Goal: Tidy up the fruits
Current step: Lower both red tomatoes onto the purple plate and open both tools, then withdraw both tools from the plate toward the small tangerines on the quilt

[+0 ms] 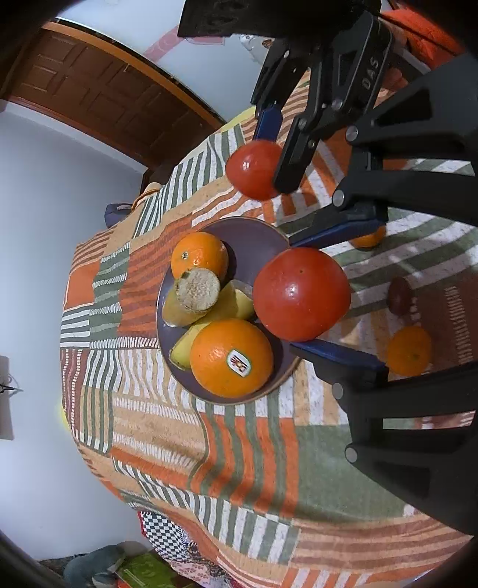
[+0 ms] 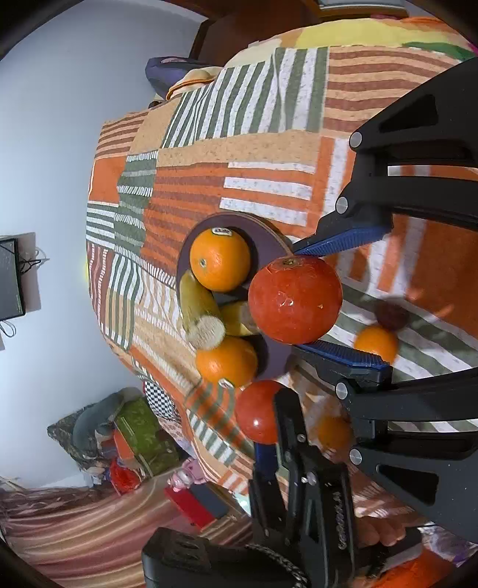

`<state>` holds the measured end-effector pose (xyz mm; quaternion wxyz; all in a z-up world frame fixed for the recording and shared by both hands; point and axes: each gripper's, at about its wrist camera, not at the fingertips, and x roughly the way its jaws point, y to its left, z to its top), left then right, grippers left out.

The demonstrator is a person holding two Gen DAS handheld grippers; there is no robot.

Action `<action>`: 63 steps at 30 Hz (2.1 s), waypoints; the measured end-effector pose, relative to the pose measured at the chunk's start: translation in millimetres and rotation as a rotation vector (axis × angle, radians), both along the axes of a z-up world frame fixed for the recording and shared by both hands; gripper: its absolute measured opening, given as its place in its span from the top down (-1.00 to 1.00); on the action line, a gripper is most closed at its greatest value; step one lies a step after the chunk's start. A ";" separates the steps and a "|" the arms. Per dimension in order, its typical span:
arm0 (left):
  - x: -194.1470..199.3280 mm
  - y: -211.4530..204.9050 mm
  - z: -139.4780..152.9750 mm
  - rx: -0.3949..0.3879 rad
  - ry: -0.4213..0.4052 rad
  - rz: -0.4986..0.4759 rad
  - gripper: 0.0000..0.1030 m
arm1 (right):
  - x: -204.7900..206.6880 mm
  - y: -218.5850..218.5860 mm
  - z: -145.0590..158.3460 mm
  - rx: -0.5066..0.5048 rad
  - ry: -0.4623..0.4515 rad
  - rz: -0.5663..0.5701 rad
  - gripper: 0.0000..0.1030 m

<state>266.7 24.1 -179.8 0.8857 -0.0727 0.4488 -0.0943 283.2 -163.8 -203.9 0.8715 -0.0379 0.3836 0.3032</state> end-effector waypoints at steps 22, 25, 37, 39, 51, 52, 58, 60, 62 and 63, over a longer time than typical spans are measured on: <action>36.4 -1.7 -26.4 0.002 0.060 0.021 0.04 | 47.3 25.7 -32.1 -0.066 0.045 0.032 0.16; 37.2 -1.2 -27.7 0.001 0.068 0.026 0.03 | 49.5 25.8 -32.9 -0.067 0.048 0.032 0.16; 10.6 4.3 -5.3 0.037 -0.019 0.050 -0.15 | 41.2 28.8 -29.4 -0.106 0.052 0.034 0.16; 2.9 7.4 3.8 0.046 -0.051 0.055 -0.15 | 38.9 27.0 -27.6 -0.106 0.053 0.027 0.16; -41.3 35.3 23.7 0.103 -0.097 0.108 -0.24 | 35.3 15.9 -3.2 -0.067 -0.013 -0.023 -0.17; -44.2 37.6 23.6 0.105 -0.094 0.110 -0.25 | 33.7 14.6 -0.3 -0.055 -0.014 -0.023 -0.17; -60.2 42.3 21.5 0.122 -0.089 0.111 -0.25 | 11.8 9.4 12.4 -0.044 -0.039 -0.015 -0.17; -68.0 41.6 22.3 0.136 -0.097 0.109 -0.25 | 2.0 8.3 14.7 -0.034 -0.039 -0.008 -0.18; -72.6 42.6 21.2 0.135 -0.087 0.115 -0.25 | -8.5 10.1 14.1 -0.038 -0.034 0.006 -0.18; -74.6 43.9 19.9 0.125 -0.076 0.117 -0.25 | -13.1 11.3 13.1 -0.045 -0.036 0.010 -0.18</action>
